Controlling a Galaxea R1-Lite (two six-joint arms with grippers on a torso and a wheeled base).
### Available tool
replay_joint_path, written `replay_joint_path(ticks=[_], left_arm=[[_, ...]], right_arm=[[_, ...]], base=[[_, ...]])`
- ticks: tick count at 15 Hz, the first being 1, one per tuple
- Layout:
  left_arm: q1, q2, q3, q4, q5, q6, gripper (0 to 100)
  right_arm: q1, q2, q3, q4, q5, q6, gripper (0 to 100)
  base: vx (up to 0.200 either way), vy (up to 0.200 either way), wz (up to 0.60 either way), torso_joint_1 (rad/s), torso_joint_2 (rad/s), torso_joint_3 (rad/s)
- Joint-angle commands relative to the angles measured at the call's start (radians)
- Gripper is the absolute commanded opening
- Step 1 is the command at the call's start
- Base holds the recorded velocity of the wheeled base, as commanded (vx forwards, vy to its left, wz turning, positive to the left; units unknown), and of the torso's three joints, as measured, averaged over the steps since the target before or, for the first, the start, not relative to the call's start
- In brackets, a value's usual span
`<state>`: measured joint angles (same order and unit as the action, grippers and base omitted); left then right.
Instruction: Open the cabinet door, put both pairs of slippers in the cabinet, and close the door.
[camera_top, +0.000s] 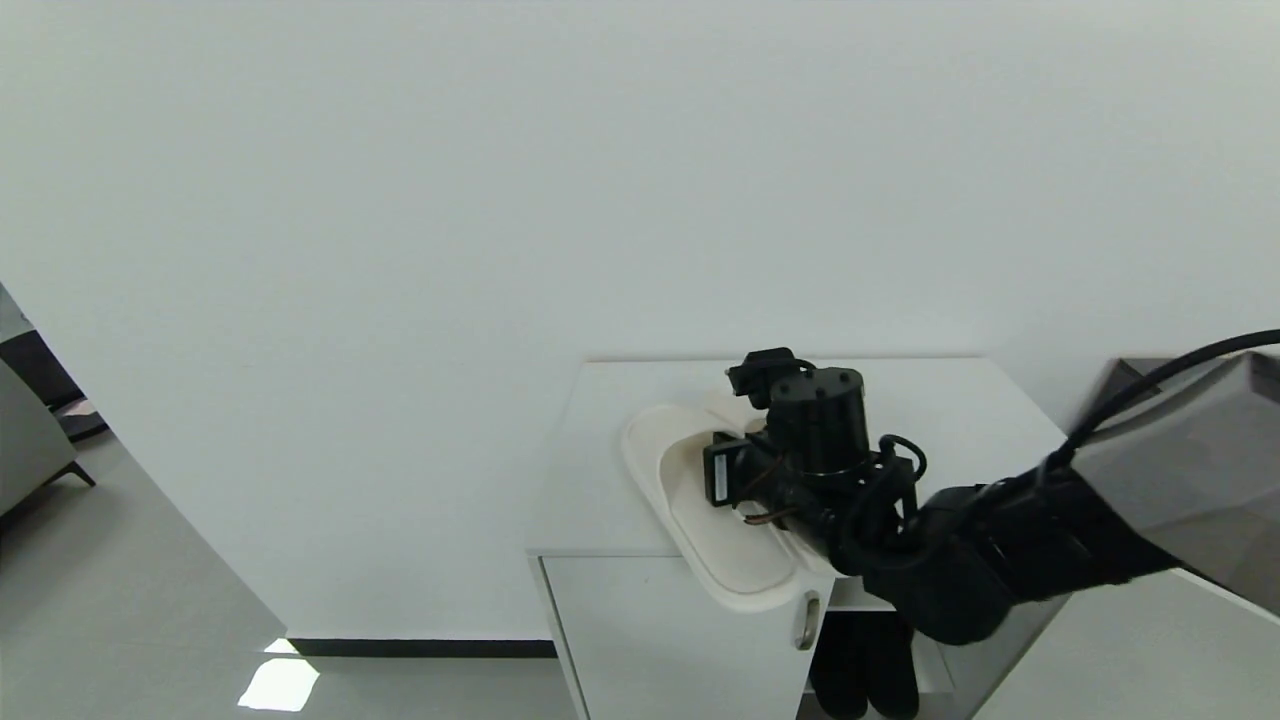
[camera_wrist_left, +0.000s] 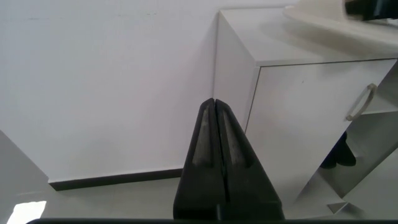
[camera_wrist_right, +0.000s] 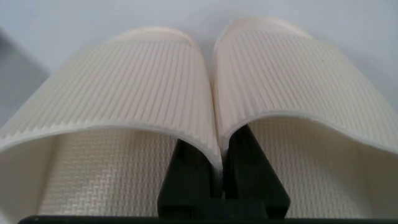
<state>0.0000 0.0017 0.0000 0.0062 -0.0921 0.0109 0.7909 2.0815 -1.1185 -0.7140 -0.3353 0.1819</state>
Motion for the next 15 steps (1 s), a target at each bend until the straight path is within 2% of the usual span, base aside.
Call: replay_joint_path(ticks=[1, 5, 8, 15], left_arm=[[0.000, 0.000, 0.000, 0.000, 0.000, 0.000, 0], [0.000, 0.000, 0.000, 0.000, -0.001, 0.001, 0], [0.000, 0.000, 0.000, 0.000, 0.000, 0.000, 0], [0.000, 0.000, 0.000, 0.000, 0.000, 0.000, 0]], right_arm=[[0.033, -0.236, 0.197, -0.001, 0.139, 0.033, 0], [0.076, -0.448, 0.470, -0.102, 0.323, 0.037, 0], [0.085, -0.457, 0.483, -0.108, 0.329, 0.034, 0], [0.088, -0.449, 0.483, -0.108, 0.331, 0.034, 0]], base=[[0.000, 0.000, 0.00, 0.000, 0.00, 0.000], [0.000, 0.000, 0.00, 0.000, 0.00, 0.000], [0.000, 0.000, 0.00, 0.000, 0.00, 0.000], [-0.200, 0.000, 0.00, 0.001, 0.00, 0.002]])
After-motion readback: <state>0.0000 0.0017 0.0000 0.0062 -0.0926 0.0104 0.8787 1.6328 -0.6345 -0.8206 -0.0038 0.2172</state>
